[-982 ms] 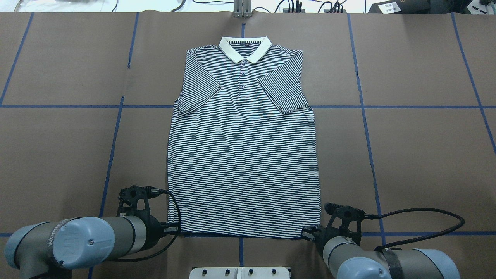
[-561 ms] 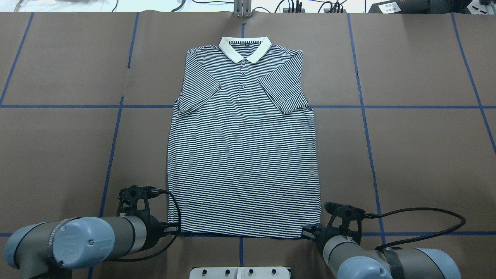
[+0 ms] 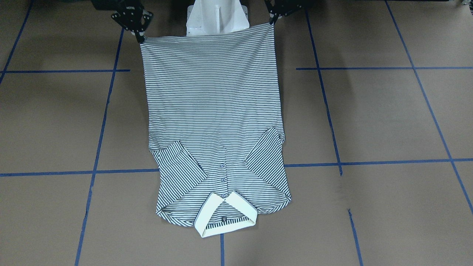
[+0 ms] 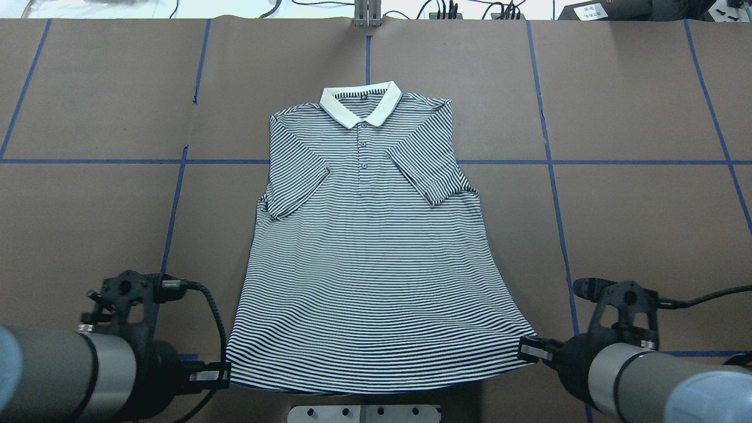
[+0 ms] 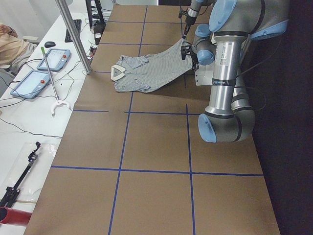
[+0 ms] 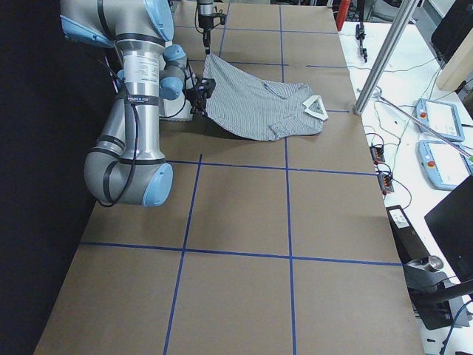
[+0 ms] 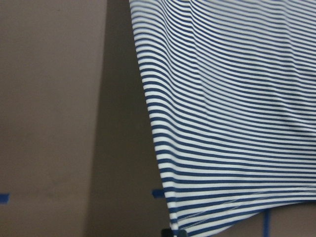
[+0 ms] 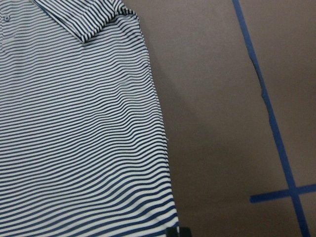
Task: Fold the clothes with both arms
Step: 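Lift the hem with both grippers and fold it toward the collar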
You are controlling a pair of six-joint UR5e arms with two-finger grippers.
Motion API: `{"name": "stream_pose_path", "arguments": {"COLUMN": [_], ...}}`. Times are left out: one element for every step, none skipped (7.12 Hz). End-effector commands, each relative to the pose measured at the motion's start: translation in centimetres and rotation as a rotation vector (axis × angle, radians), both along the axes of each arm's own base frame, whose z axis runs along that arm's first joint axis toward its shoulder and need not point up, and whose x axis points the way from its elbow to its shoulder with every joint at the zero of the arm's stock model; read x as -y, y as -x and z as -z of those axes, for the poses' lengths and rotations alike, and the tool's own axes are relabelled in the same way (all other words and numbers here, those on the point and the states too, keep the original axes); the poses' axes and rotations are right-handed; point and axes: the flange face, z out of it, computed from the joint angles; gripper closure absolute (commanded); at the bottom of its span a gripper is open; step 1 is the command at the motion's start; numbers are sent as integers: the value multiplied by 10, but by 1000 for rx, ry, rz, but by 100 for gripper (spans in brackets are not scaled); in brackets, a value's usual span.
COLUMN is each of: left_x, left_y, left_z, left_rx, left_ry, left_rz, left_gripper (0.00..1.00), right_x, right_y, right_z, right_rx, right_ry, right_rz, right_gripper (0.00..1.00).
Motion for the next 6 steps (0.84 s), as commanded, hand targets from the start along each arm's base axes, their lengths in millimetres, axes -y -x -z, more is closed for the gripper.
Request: {"name": "stream_pose_path", "arguments": {"left_x": [8,23,76,138,189,227], "left_y": [30,14,10,2,2,11], "left_z": [36,33,35,28,23,20], "left_rx": [-4,25,64,140,192,223], "left_ry": [22,-14,-89,-161,-188,-215], "left_rz": [9,17,89,132,166,203], "left_gripper": [100,100,100,100,100,100], "right_x": [9,29,68,135,203,250], "right_y": [-49,-38,-21,-12,-8,7], "right_z": [42,59,62,71,61,56], "right_rx": [14,26,-11,-48,-101,-135], "right_ry": [86,9,-26,-42,-12,-35], "right_rz": [26,38,4,-13,-28,-42], "right_gripper": [100,100,100,100,100,100]}}
